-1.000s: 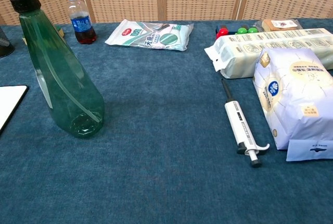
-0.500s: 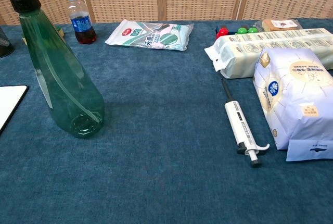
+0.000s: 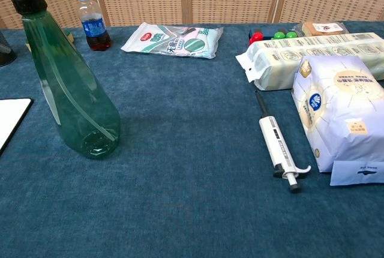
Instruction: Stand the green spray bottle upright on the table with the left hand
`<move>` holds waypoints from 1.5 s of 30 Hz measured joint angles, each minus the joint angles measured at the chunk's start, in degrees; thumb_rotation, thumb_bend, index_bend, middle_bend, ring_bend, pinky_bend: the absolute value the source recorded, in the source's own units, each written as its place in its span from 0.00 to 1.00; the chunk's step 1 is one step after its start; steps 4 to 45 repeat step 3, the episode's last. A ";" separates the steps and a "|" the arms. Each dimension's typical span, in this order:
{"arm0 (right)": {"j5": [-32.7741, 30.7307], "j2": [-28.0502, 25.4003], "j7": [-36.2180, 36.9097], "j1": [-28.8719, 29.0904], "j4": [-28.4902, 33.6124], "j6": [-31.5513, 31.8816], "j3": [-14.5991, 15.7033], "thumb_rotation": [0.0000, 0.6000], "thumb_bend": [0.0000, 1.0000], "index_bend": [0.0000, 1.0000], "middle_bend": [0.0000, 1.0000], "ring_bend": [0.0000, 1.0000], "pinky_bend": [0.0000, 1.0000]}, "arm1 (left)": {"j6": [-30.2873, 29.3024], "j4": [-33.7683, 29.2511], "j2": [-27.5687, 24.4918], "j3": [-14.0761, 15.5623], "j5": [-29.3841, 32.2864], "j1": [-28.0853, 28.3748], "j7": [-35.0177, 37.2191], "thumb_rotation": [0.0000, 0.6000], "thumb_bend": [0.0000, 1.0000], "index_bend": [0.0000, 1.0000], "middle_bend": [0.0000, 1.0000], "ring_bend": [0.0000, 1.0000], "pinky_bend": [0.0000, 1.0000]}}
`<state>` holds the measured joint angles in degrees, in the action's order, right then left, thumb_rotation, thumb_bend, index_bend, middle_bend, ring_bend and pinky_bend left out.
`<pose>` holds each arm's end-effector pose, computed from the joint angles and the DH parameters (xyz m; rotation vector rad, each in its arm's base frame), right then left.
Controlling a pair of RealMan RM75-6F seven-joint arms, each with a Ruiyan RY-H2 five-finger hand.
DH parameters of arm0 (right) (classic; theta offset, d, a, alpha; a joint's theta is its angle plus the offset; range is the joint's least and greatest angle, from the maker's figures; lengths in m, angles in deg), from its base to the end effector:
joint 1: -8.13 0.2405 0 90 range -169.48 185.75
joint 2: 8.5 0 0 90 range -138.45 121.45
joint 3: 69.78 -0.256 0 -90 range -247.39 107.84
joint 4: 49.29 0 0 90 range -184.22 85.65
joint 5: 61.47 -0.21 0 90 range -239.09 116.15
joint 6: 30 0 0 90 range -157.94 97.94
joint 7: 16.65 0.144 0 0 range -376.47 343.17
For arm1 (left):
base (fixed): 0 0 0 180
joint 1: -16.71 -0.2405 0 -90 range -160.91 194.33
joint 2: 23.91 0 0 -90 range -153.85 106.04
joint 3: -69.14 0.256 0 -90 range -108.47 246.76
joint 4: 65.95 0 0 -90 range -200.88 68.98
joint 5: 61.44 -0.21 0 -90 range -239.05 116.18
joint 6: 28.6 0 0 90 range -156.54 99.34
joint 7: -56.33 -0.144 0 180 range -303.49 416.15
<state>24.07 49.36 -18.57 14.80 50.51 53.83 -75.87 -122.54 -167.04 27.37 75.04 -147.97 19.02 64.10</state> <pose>-0.2827 -0.1999 0.1863 1.3938 -0.8497 0.9506 -0.3036 0.1346 0.2167 -1.3212 -0.9678 -0.9145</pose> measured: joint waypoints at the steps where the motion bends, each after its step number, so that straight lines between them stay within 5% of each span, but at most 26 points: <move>1: 0.02 -0.11 0.05 -0.09 0.07 0.11 0.08 1.00 0.35 0.19 0.30 0.09 0.18 | 0.33 -0.03 0.18 -0.27 -0.06 0.01 -0.09 0.79 0.27 0.27 0.27 0.21 0.40; 45: -0.01 -0.19 0.09 -0.16 0.15 0.08 0.20 1.00 0.35 0.19 0.30 0.09 0.18 | 0.79 -0.02 0.37 -0.58 -0.13 0.02 -0.20 0.79 0.27 0.27 0.28 0.21 0.40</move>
